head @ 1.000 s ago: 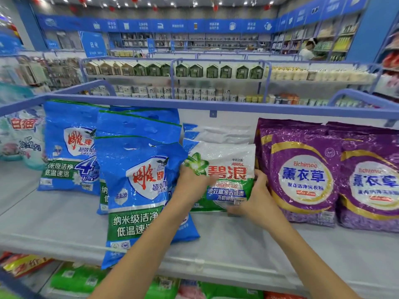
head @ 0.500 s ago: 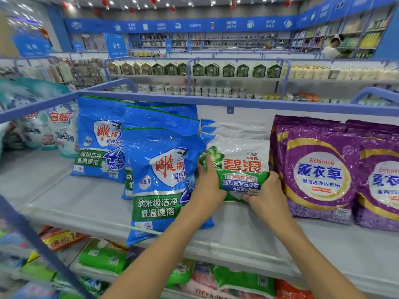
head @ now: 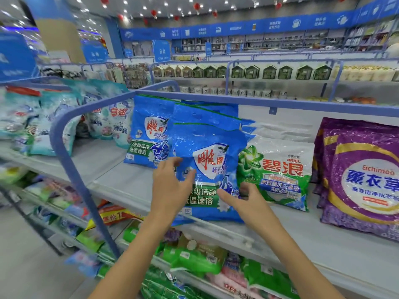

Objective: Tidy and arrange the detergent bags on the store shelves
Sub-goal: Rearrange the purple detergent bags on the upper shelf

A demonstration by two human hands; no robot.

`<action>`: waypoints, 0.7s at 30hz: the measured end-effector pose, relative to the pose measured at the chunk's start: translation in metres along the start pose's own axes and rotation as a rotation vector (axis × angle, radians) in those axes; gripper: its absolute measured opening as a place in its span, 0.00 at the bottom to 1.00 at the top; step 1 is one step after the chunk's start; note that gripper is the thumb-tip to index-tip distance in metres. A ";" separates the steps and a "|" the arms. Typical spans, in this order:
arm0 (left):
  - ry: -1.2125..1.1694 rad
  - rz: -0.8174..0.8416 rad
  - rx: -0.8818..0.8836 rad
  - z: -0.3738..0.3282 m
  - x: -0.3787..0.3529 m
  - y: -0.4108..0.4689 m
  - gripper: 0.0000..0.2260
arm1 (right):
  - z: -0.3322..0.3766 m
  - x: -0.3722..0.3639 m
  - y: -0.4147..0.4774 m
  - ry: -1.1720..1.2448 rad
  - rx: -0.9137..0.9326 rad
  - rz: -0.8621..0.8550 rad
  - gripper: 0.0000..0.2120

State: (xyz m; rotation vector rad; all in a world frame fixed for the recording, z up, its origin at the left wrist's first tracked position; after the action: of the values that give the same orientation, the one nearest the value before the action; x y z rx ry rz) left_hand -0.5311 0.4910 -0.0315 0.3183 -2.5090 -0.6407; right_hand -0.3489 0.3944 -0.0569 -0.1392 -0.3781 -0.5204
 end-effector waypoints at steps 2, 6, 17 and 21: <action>-0.005 0.064 0.108 0.015 0.008 0.009 0.27 | 0.000 -0.009 0.003 0.050 -0.047 -0.010 0.47; -0.090 0.380 0.221 0.038 0.004 0.015 0.31 | 0.003 -0.022 0.013 0.186 -0.136 -0.053 0.33; -0.841 0.540 0.417 0.006 0.006 0.073 0.26 | 0.068 -0.031 0.000 0.559 0.029 -0.271 0.17; -0.830 0.375 0.362 -0.007 0.014 0.100 0.26 | 0.105 -0.041 -0.005 0.604 0.122 -0.346 0.08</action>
State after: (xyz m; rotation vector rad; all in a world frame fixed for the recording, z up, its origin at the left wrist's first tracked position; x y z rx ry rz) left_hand -0.5482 0.5695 0.0300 -0.3794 -3.3475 -0.1605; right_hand -0.4173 0.4326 0.0239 0.2052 0.1633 -0.8459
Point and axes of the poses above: each hand's wrist, its own y-axis towards the middle knuckle, its own x-axis out of the back of the hand, z = x × y, the point moved 3 cm from there along y, towards the middle knuckle, and after that the axes turned 9 degrees about -z, right-handed, at the moved point
